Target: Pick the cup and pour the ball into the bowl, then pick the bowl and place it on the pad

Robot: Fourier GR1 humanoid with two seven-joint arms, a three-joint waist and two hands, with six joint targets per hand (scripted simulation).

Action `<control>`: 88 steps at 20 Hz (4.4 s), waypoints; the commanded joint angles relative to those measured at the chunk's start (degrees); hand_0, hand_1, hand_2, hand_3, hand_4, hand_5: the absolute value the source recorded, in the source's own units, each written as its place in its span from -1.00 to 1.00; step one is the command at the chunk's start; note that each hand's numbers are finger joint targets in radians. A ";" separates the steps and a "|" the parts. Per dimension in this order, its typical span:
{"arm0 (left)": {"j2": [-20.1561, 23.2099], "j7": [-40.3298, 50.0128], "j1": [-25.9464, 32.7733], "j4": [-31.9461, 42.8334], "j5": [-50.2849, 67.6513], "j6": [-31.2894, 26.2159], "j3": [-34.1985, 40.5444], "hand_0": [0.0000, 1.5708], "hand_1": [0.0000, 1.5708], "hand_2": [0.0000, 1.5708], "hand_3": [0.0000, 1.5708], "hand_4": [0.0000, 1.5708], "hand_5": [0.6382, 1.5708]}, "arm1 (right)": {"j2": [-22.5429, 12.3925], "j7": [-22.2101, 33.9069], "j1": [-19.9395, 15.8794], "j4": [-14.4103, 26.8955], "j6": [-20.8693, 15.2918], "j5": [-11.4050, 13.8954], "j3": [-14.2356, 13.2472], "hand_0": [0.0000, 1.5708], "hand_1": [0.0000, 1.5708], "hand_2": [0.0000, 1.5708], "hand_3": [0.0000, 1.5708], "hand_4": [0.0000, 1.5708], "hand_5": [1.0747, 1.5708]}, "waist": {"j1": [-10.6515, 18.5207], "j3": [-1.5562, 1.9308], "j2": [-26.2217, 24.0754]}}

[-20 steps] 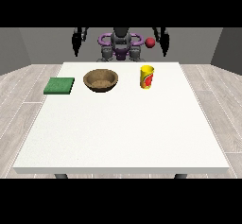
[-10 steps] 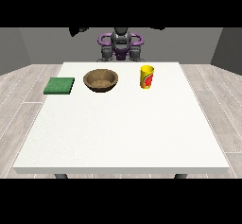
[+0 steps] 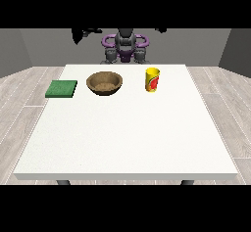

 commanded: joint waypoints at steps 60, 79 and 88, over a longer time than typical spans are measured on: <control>4.06 -16.10 -37.24 58.79 -37.76 29.33 1.38 0.78 0.78 1.00 1.00 0.39 1.00 | -21.25 -21.91 -15.73 48.09 20.62 -7.36 -18.14 -1.00 -1.00 -1.00 -1.00 -1.00 0.96 | -1.12 0.10 4.60; -1.16 19.26 -47.93 55.06 -67.45 25.33 -17.25 0.05 0.05 1.00 0.98 0.12 1.00 | -22.37 -24.96 -20.78 55.91 21.65 -5.82 -17.30 -1.00 -1.00 -1.00 -1.00 -1.00 0.91 | -2.47 0.04 4.11; -1.18 25.14 -51.09 54.32 -78.94 21.77 -24.64 -0.42 -0.42 1.00 1.00 0.14 1.00 | -22.85 -23.80 -26.63 56.69 18.37 -4.22 -16.13 -1.00 -1.00 -1.00 -0.66 -1.00 0.84 | -1.63 0.03 7.95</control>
